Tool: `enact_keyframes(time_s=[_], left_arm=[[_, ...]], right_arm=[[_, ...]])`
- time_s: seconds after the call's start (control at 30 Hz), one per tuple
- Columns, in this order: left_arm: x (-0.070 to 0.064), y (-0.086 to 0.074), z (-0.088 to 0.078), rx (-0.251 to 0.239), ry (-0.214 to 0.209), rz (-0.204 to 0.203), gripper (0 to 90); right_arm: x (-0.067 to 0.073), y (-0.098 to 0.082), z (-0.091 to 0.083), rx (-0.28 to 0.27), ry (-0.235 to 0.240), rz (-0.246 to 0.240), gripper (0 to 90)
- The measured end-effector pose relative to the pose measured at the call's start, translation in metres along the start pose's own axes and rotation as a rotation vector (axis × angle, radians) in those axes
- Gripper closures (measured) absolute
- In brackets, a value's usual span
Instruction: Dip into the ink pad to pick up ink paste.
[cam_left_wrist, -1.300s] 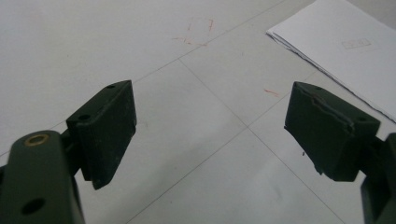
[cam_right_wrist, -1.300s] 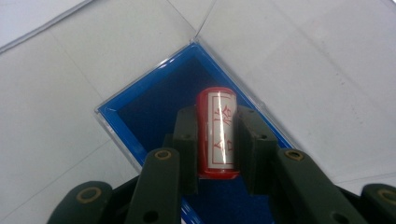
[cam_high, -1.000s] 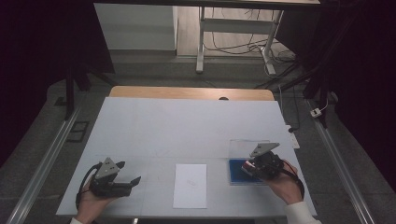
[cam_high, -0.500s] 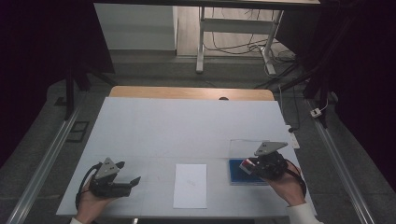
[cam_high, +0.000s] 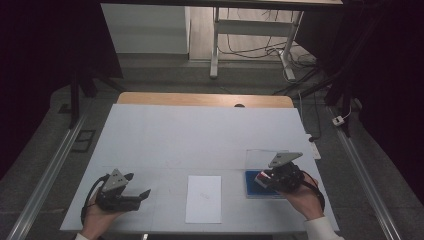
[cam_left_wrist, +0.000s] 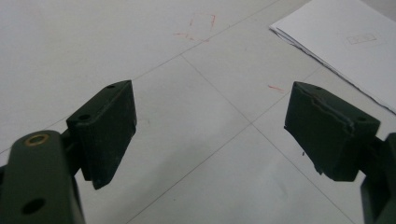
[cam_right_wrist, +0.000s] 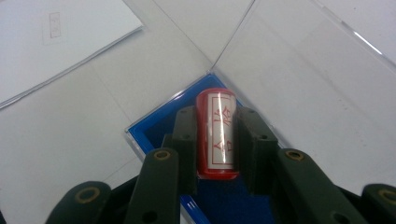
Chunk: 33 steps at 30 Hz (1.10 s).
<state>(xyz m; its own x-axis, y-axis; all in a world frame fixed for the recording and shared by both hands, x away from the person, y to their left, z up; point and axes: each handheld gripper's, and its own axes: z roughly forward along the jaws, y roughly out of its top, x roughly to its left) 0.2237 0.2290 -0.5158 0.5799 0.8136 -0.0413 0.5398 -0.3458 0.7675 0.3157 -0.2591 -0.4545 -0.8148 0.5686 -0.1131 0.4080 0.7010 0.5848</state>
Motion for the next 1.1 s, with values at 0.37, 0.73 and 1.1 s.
enact_keyframes(time_s=[0.37,0.73,1.1], left_arm=[[0.0,0.0,0.0,0.002,0.0,0.003,16.8],[0.0,0.0,0.0,0.004,0.0,0.004,16.8],[0.0,0.0,0.0,0.005,-0.001,0.004,16.8]], right_arm=[[0.002,0.0,0.011,0.043,-0.003,-0.01,70.2],[0.003,0.001,0.013,0.052,-0.011,-0.012,70.2],[0.006,0.004,0.014,0.077,-0.028,-0.016,70.3]])
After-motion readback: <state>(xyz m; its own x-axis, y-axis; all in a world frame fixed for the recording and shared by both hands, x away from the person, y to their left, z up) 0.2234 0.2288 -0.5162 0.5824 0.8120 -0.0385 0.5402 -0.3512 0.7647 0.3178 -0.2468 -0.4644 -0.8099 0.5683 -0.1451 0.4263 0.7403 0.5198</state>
